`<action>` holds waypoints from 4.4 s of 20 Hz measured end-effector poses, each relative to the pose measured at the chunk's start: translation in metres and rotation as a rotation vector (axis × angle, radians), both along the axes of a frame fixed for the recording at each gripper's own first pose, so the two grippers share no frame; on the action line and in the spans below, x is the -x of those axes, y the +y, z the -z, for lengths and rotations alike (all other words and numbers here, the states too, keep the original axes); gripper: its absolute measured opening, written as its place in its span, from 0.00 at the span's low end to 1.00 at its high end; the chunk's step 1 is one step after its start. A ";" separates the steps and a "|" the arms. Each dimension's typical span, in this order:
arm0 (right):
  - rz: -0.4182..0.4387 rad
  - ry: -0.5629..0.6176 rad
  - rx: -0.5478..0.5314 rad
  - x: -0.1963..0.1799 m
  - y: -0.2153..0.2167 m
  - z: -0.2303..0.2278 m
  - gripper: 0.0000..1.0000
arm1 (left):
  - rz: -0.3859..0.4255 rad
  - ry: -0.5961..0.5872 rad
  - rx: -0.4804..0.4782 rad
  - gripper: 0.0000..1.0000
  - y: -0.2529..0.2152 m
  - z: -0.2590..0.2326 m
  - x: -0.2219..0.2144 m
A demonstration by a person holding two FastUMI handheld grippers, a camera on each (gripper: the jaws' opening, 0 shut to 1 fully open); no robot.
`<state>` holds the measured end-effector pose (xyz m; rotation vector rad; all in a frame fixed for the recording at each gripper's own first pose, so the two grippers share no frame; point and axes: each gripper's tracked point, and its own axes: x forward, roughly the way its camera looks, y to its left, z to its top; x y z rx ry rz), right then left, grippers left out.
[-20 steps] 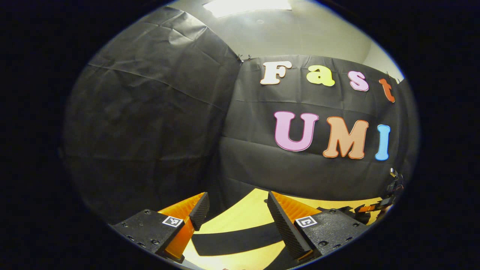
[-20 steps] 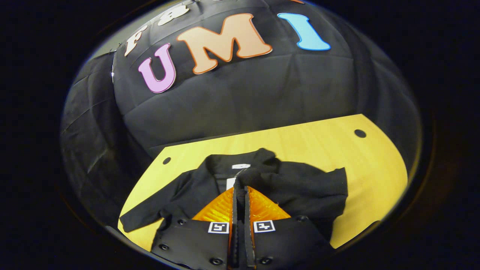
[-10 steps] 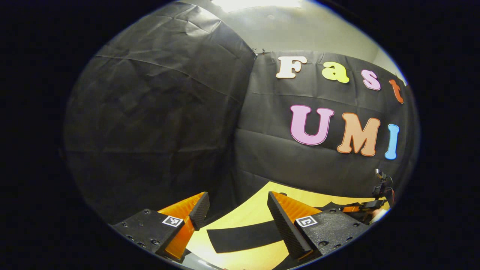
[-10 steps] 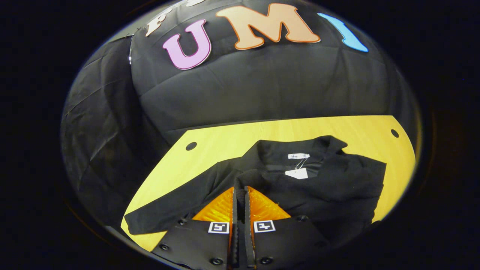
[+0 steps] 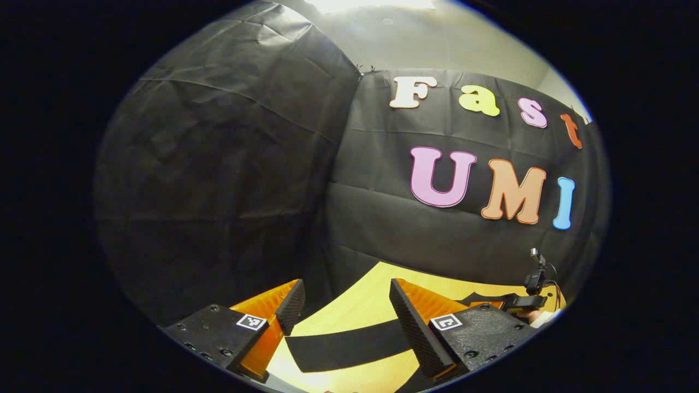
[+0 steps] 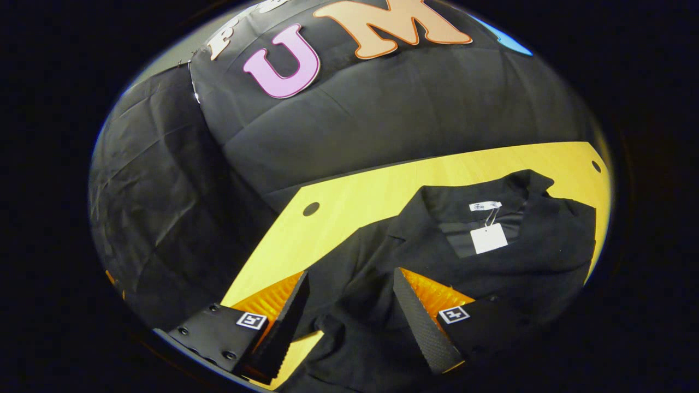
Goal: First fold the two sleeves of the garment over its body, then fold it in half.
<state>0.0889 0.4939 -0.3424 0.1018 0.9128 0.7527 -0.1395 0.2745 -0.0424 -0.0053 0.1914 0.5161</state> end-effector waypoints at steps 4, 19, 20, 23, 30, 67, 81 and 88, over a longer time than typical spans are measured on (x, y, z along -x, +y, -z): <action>0.018 -0.030 -0.062 -0.010 -0.007 -0.035 0.98 | -0.003 -0.022 0.013 0.92 -0.001 0.001 -0.001; 0.125 -0.593 -0.309 0.008 -0.142 -0.290 0.97 | -0.072 0.137 0.032 0.92 0.039 0.101 0.009; 0.149 -0.641 -0.316 0.016 -0.158 -0.306 0.98 | -0.082 0.168 0.040 0.92 0.042 0.117 0.009; 0.247 -0.810 -0.301 0.035 -0.215 -0.349 0.93 | -0.123 0.240 0.064 0.92 0.057 0.163 0.014; 0.390 -0.858 -0.238 0.053 -0.282 -0.381 1.00 | -0.167 0.476 0.162 0.95 0.069 0.261 0.033; 0.506 -0.925 0.004 0.056 -0.431 -0.389 0.97 | 0.077 0.178 0.100 0.00 -0.090 0.140 -0.155; 0.544 -0.853 0.119 0.070 -0.520 -0.362 0.97 | 0.619 0.349 0.216 0.00 -0.447 0.252 -0.272; 0.577 -0.807 0.149 0.071 -0.557 -0.349 0.97 | 0.696 0.548 0.262 0.00 -0.513 0.321 -0.241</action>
